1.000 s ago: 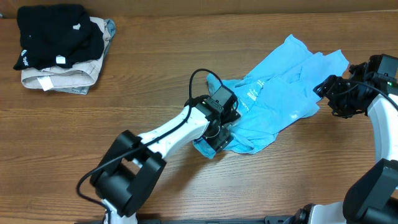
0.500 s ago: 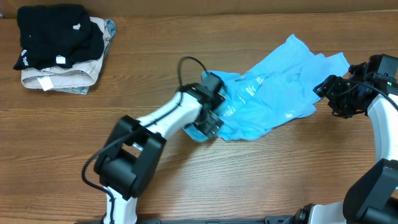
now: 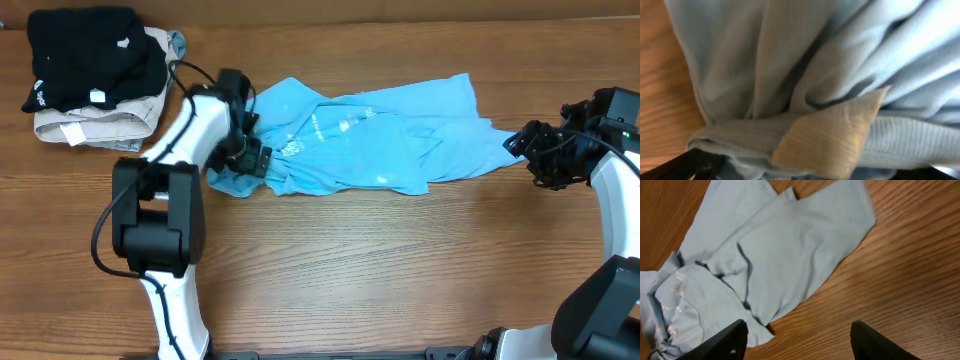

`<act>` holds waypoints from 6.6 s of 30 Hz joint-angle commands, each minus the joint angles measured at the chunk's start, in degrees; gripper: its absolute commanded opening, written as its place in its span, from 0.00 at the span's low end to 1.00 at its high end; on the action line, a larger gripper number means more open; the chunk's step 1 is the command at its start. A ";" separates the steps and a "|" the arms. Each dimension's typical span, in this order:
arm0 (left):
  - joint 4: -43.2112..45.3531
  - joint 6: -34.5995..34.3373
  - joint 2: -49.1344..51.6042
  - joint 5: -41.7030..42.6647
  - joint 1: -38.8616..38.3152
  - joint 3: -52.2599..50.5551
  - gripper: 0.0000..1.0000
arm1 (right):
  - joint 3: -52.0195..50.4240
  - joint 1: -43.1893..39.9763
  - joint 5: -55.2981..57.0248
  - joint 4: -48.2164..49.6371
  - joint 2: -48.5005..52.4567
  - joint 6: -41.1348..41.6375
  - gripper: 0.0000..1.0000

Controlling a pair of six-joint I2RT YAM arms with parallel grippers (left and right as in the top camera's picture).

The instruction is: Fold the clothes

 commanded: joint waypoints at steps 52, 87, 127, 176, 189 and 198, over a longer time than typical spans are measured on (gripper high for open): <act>19.69 5.14 18.49 16.55 -23.15 29.07 0.79 | -1.16 1.33 4.09 2.78 0.17 1.11 0.72; 17.57 5.05 18.49 13.25 -23.91 26.40 0.34 | -1.16 1.33 5.99 2.75 0.17 1.09 0.72; -13.31 -0.04 -6.32 6.08 -24.17 40.89 0.04 | -1.16 1.40 5.49 4.96 0.98 1.81 0.68; -18.99 0.33 7.13 13.42 -22.80 42.21 1.00 | -1.18 1.99 4.50 5.33 6.71 1.31 0.69; -15.78 6.32 17.18 1.70 -33.42 41.09 0.94 | -1.18 1.99 4.52 4.46 6.71 1.31 0.69; -14.19 -3.06 20.26 -4.17 -32.87 41.09 0.76 | -1.18 1.99 5.09 4.50 6.71 1.31 0.69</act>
